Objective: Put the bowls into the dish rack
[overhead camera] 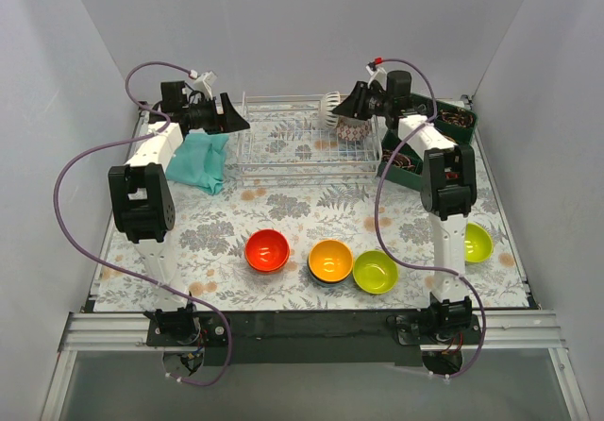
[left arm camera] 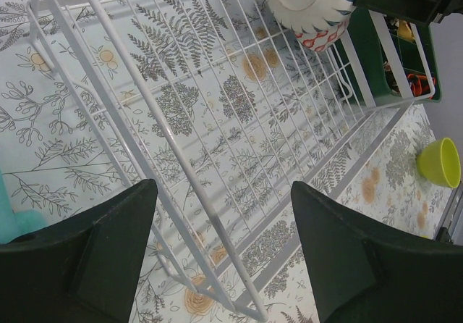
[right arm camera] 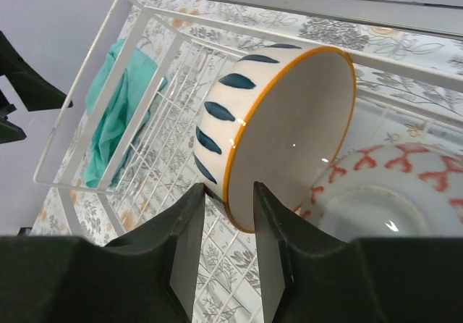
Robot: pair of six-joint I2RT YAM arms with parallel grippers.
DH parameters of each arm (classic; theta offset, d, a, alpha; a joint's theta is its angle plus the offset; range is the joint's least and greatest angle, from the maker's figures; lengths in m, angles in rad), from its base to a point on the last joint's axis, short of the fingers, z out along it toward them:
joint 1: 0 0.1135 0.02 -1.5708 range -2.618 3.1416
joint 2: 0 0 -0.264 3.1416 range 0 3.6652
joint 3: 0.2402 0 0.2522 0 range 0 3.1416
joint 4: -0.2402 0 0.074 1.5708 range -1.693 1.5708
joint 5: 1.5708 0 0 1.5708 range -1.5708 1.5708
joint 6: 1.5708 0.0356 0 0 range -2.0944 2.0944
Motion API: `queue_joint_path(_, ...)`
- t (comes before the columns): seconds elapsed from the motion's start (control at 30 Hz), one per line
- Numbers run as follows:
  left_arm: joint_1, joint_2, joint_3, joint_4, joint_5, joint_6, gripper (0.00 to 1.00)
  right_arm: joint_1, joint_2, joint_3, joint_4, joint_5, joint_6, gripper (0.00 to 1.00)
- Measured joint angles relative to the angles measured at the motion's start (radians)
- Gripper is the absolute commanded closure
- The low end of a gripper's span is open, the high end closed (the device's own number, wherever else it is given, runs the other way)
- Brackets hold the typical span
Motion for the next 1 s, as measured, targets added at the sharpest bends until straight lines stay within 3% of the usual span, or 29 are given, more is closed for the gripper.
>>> queue_joint_path(0.57, -0.001, 0.013, -0.073, 0.120, 0.018, -0.051, 0.25, -0.021, -0.188, -0.020, -0.244, 0.255, -0.240, 0.58)
queue_joint_path(0.67, -0.001, 0.013, -0.108, 0.144, 0.018, -0.064, 0.25, -0.021, -0.208, -0.020, -0.255, 0.273, -0.280, 0.62)
queue_joint_path(0.83, -0.001, 0.005, -0.157, 0.187, 0.013, -0.086, 0.25, -0.012, -0.203, -0.010, -0.291, 0.296, -0.337, 0.78)
queue_joint_path(1.0, -0.001, 0.002, -0.163, 0.216, 0.000, -0.105, 0.25, 0.016, -0.154, 0.067, -0.312, 0.325, -0.382, 0.81)
